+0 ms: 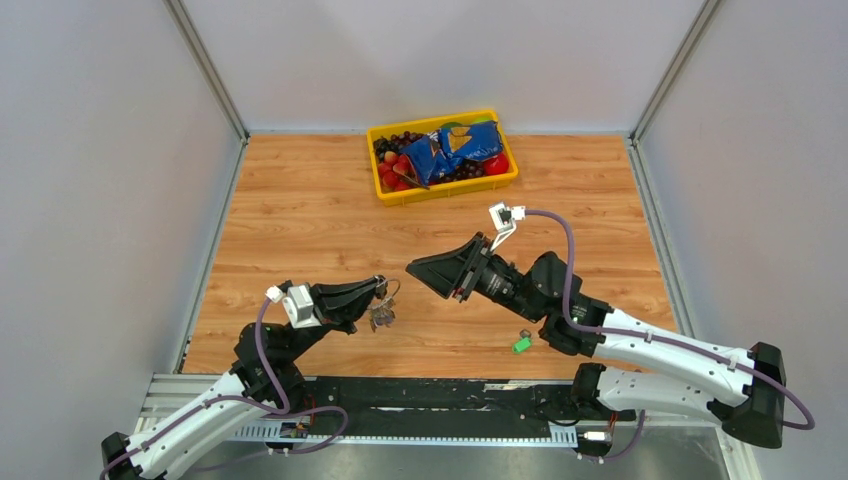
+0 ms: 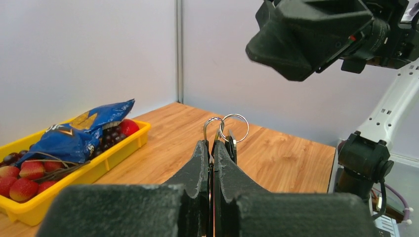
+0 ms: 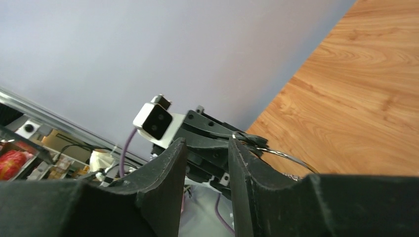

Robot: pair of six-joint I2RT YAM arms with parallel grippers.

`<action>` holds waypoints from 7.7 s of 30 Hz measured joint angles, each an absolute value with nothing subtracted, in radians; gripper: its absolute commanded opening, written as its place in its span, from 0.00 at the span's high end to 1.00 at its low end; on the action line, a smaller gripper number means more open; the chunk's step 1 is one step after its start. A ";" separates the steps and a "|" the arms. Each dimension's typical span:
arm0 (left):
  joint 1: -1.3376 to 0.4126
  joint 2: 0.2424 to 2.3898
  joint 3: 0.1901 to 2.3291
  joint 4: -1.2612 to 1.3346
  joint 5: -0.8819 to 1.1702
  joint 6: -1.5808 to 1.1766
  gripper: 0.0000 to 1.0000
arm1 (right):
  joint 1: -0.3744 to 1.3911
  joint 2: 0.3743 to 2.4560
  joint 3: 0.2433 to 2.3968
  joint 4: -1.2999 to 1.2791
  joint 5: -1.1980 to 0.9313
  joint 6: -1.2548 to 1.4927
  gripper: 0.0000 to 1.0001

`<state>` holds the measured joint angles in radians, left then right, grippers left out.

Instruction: Put the keys on the keyring

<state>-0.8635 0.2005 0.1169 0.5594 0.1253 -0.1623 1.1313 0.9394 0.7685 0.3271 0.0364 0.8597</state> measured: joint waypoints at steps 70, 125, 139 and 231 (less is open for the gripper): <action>-0.871 0.010 0.103 0.601 -0.025 -1.116 0.56 | 1.371 0.955 0.856 -0.150 0.080 0.110 1.00; -0.870 0.373 0.353 0.005 -0.119 -0.748 0.51 | 0.964 1.013 0.796 -0.508 0.736 0.418 1.00; -0.870 0.292 0.353 -0.038 -0.118 -0.696 0.49 | 0.990 1.640 0.845 -0.327 0.885 0.417 1.00; -0.868 0.300 0.318 -0.078 -0.301 -0.421 0.40 | 0.967 1.649 0.811 -0.090 0.290 0.331 0.65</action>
<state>-0.8684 0.2996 0.3183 -0.0776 -0.3012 -0.4206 0.9672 1.6489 0.8108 -0.0902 0.2901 0.3309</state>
